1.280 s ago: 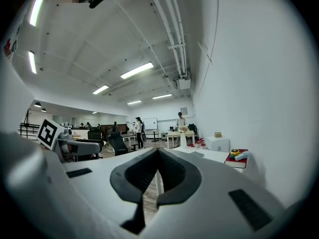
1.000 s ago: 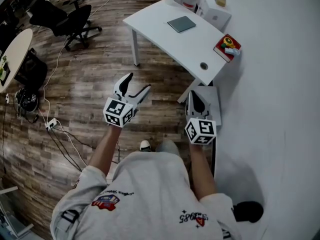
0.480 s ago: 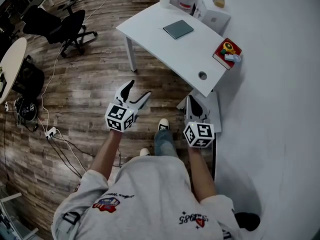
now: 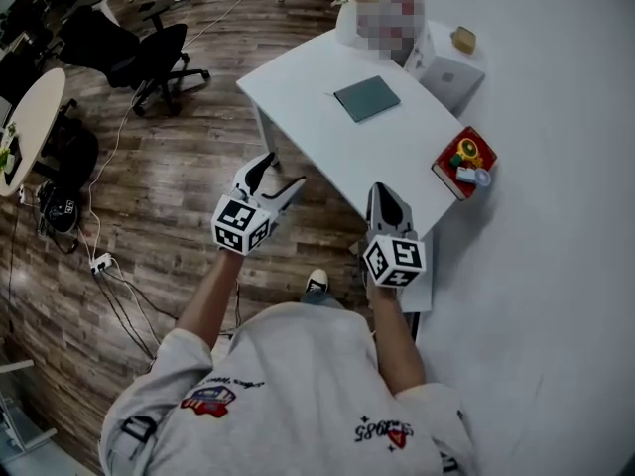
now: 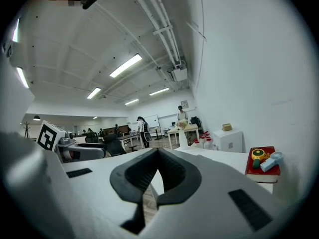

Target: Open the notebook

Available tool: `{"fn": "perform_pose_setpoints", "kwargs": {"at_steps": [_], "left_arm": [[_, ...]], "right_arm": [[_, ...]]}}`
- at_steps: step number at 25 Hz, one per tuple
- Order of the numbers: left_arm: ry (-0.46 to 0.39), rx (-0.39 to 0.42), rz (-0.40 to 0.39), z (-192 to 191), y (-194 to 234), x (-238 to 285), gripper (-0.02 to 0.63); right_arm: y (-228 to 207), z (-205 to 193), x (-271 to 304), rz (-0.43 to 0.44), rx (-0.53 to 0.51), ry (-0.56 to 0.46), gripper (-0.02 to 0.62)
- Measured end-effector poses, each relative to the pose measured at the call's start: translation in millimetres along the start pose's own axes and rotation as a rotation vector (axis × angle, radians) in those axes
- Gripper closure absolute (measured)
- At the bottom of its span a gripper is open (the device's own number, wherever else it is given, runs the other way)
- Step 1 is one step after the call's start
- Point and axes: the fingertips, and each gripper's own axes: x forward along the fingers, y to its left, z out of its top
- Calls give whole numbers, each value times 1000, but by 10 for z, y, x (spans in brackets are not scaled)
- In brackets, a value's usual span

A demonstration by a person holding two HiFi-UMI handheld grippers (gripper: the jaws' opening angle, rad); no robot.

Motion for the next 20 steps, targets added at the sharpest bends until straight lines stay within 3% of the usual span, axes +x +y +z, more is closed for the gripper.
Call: {"fn": "perform_pose_setpoints", "kwargs": {"at_steps": [5,11,16,20], "left_arm": [[27,0,25,7,182,573,282],[79,31,-17,-66,298,1198,305],[108,55,-84,-146,477,1781,327],[143,87,-183,-183,690,2365,336]], "right_arm": [[-440,71,527,42,18,24,598],[-873,53,927,37,42,41,598],[-1255,26,1227,-8,57,53,598],[-1523,81,1521,-80,57,57,598]]}}
